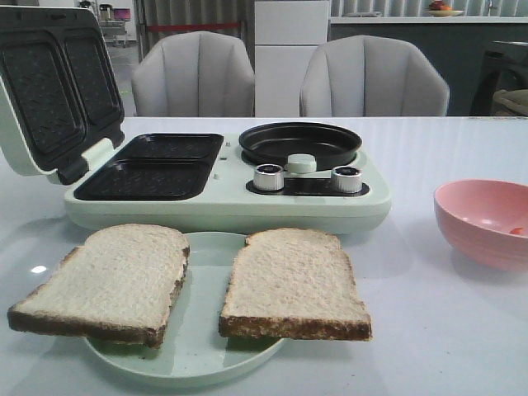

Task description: Make breakfast with bread and shrimp

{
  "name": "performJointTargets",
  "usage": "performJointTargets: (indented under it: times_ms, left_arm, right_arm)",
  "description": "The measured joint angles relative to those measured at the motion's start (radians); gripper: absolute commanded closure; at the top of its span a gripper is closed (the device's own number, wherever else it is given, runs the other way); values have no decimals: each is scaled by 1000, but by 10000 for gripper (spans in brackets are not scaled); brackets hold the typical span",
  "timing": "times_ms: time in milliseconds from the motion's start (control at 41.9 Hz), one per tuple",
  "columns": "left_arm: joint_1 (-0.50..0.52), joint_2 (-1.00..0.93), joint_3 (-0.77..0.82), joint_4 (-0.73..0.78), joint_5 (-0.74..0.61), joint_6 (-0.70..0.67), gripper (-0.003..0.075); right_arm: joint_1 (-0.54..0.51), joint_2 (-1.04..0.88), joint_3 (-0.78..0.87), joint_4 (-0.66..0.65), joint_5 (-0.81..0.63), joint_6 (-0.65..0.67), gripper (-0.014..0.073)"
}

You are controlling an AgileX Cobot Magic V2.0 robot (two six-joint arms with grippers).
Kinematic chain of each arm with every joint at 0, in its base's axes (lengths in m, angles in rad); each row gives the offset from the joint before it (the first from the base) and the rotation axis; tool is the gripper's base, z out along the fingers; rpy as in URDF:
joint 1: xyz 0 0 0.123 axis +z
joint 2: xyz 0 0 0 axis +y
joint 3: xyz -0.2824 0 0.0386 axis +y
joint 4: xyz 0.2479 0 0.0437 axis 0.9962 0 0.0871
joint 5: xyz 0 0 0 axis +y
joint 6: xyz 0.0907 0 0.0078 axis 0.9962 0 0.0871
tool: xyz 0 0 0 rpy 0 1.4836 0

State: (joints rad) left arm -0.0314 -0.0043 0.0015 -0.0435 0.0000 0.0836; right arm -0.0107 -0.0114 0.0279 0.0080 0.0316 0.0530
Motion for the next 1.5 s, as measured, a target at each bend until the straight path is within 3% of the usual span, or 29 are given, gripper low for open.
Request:
performJointTargets:
  times_ms: [239, 382, 692, 884, 1242, 1504]
  left_arm:
    - [0, 0, 0, -2, -32, 0, 621]
    - [0, 0, -44, -21, -51, 0, 621]
    - [0, 52, -500, -29, 63, 0, 621]
    - [0, 219, -696, -29, 279, 0, 621]
    - [0, 450, -655, -29, 495, 0, 621]
    - [0, 556, -561, -35, 518, 0, 619]
  right_arm:
    - [0, 0, -2, 0, -8, 0, 545]
    - [0, 0, -96, 0, 20, 0, 545]
    - [0, 55, -468, 0, 248, 0, 545]
    - [0, 219, -636, 0, 431, 0, 545]
    - [0, 478, -647, 0, 635, 0, 545]
    - [0, 613, -614, 0, 651, 0, 541]
